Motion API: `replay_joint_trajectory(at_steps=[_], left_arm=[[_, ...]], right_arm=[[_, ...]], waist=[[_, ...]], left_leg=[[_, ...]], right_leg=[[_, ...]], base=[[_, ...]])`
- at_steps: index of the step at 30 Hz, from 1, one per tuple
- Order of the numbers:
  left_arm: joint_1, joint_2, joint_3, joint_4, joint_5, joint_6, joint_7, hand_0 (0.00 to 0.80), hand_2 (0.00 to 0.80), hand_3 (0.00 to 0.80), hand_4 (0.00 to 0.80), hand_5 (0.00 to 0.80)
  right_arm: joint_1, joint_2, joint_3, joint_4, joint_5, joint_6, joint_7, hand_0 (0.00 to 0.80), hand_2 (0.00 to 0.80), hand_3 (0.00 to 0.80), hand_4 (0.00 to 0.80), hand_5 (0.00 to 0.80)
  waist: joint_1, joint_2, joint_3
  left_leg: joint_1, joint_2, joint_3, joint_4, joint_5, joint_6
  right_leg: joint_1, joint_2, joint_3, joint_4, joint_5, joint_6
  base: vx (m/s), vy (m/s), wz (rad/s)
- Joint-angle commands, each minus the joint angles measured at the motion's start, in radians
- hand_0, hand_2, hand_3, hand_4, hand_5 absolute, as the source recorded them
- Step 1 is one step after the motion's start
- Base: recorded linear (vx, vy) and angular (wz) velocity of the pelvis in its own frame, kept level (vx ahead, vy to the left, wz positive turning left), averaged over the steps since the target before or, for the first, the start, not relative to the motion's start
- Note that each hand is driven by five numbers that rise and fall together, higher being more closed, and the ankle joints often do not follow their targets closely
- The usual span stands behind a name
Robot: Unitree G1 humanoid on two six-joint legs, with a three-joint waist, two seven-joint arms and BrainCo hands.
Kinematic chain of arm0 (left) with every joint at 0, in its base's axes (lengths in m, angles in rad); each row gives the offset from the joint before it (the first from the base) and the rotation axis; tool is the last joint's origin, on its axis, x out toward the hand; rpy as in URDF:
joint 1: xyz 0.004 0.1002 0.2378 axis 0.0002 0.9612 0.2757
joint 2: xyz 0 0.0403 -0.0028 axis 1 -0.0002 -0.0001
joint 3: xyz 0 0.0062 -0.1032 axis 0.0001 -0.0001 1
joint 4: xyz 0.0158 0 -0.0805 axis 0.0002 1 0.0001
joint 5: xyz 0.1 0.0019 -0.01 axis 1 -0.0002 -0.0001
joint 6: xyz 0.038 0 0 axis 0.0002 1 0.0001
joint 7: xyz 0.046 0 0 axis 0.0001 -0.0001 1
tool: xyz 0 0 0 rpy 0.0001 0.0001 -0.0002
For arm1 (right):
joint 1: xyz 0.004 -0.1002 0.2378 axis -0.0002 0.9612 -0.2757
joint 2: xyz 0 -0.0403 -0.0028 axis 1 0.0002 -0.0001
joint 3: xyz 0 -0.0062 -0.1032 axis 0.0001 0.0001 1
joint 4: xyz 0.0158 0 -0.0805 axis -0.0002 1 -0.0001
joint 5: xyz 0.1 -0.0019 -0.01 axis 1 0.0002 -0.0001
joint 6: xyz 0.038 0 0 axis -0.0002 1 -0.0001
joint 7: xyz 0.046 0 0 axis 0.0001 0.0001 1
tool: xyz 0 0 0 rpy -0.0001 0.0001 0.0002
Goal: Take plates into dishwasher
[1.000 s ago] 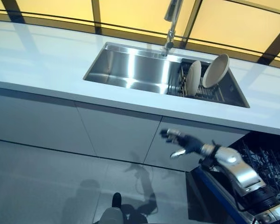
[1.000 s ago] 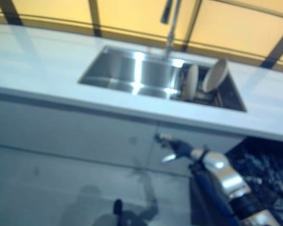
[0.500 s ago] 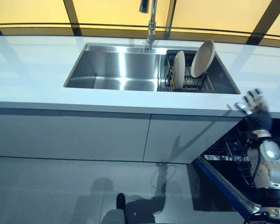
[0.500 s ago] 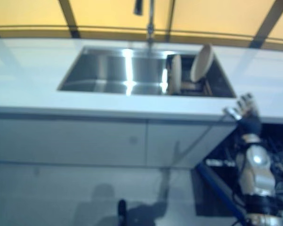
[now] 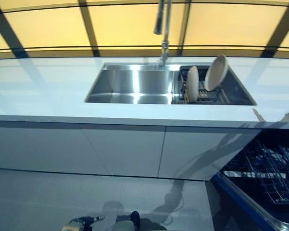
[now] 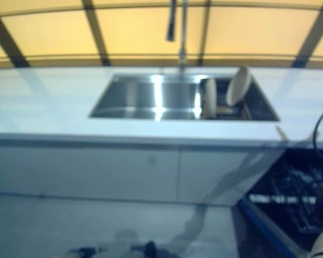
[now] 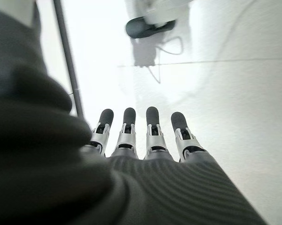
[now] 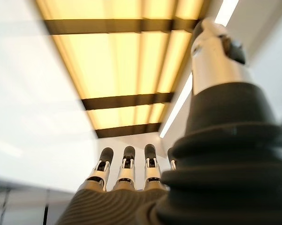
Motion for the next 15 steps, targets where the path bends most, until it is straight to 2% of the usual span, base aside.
replay_joint_trajectory(at_steps=[1, 2, 4, 5, 6, 7, 9, 11, 12, 15], left_arm=[[0.027, 0.081, -0.008, 0.034, 0.014, 0.016, 0.039, 0.0, 0.0, 0.0, 0.0, 0.0], [0.033, 0.085, -0.006, 0.031, 0.011, 0.02, 0.053, 0.0, 0.0, 0.0, 0.0, 0.0], [0.039, 0.092, 0.007, 0.027, 0.001, 0.028, 0.067, 0.0, 0.0, 0.0, 0.0, 0.0], [0.039, 0.097, 0.011, 0.025, -0.018, 0.033, 0.072, 0.0, 0.0, 0.0, 0.0, 0.0], [0.041, 0.097, 0.015, 0.024, -0.019, 0.034, 0.072, 0.0, 0.0, 0.0, 0.0, 0.0], [0.046, 0.097, 0.028, 0.021, -0.025, 0.038, 0.077, 0.0, 0.0, 0.0, 0.0, 0.0], [0.061, 0.095, 0.057, 0.029, -0.017, 0.042, 0.092, 0.0, 0.0, 0.0, 0.0, 0.0], [0.092, 0.083, 0.083, 0.033, -0.039, 0.045, 0.119, 0.0, 0.0, 0.0, 0.0, 0.0], [0.108, 0.079, 0.087, 0.023, -0.027, 0.059, 0.109, 0.0, 0.0, 0.0, 0.0, 0.0], [0.13, 0.068, 0.088, 0.036, -0.008, 0.057, 0.108, 0.0, 0.0, 0.0, 0.0, 0.0]], right_arm=[[-0.18, -0.085, 0.112, 0.003, -0.122, 0.073, 0.023, 0.0, 0.0, 0.0, 0.0, 0.0], [-0.232, -0.093, 0.165, 0.025, -0.137, 0.116, 0.06, 0.0, 0.0, 0.0, 0.0, 0.0], [-0.297, -0.101, 0.234, 0.048, -0.182, 0.156, 0.108, 0.0, 0.0, 0.0, 0.0, 0.0], [-0.326, -0.104, 0.264, 0.051, -0.194, 0.16, 0.12, 0.0, 0.0, 0.0, 0.0, 0.0], [-0.338, -0.107, 0.273, 0.05, -0.199, 0.164, 0.122, 0.0, 0.0, 0.0, 0.0, 0.0], [-0.356, -0.11, 0.284, 0.055, -0.217, 0.158, 0.134, 0.0, 0.0, 0.0, 0.0, 0.0], [-0.378, -0.102, 0.291, 0.063, -0.2, 0.154, 0.151, 0.0, 0.0, 0.0, 0.0, 0.0], [-0.38, -0.091, 0.313, 0.052, -0.225, 0.194, 0.152, 0.0, 0.0, 0.0, 0.0, 0.0], [-0.377, -0.085, 0.316, 0.055, -0.231, 0.19, 0.15, 0.0, 0.0, 0.0, 0.0, 0.0], [-0.398, -0.071, 0.324, 0.088, -0.242, 0.18, 0.137, 0.0, 0.0, 0.0, 0.0, 0.0]], waist=[[0.029, -0.057, -0.028], [0.017, -0.066, -0.021], [-0.008, -0.088, -0.004], [-0.013, -0.095, 0.01], [-0.013, -0.093, 0.015], [-0.007, -0.096, 0.023], [0.018, -0.107, 0.021], [0.025, -0.111, 0.011], [0.03, -0.111, 0.011], [0.043, -0.11, 0.003]], left_leg=[[0.047, -0.015, -0.016, 0.087, -0.079, -0.046], [0.082, -0.015, -0.023, 0.07, -0.094, -0.053], [0.139, -0.024, -0.042, 0.063, -0.158, -0.055], [0.158, -0.022, -0.041, 0.073, -0.195, -0.056], [0.162, -0.017, -0.035, 0.081, -0.208, -0.055], [0.165, -0.006, -0.012, 0.098, -0.227, -0.055], [0.143, 0.006, 0.045, 0.142, -0.239, -0.054], [0.133, 0.029, 0.059, 0.168, -0.229, -0.076], [0.14, 0.046, 0.066, 0.16, -0.22, -0.082], [0.156, 0.061, 0.055, 0.122, -0.202, -0.094]], right_leg=[[-0.013, 0.059, 0.009, -0.228, 0.159, 0.002], [-0.042, 0.058, 0.009, -0.354, 0.178, 0.005], [-0.142, 0.02, 0.023, -0.494, 0.335, 0.052], [-0.182, 0.002, 0.013, -0.524, 0.386, 0.064], [-0.186, -0.003, 0.004, -0.522, 0.388, 0.066], [-0.183, -0.018, -0.025, -0.507, 0.377, 0.065], [-0.136, -0.033, -0.104, -0.505, 0.339, 0.061], [-0.106, -0.024, -0.104, -0.51, 0.323, 0.057], [-0.089, -0.022, -0.106, -0.517, 0.316, 0.056], [-0.062, -0.012, -0.108, -0.541, 0.307, 0.052]], base=[[0.303, -0.128, 0.21], [0.304, -0.22, 0.2], [0.32, -0.269, 0.18], [0.186, -0.183, 0.32], [0.128, -0.185, 0.48], [0.064, -0.167, 0.63], [0.086, -0.208, 0.51], [0.166, -0.175, -0.06], [0.174, -0.13, -0.49], [0.161, -0.085, -0.19]])
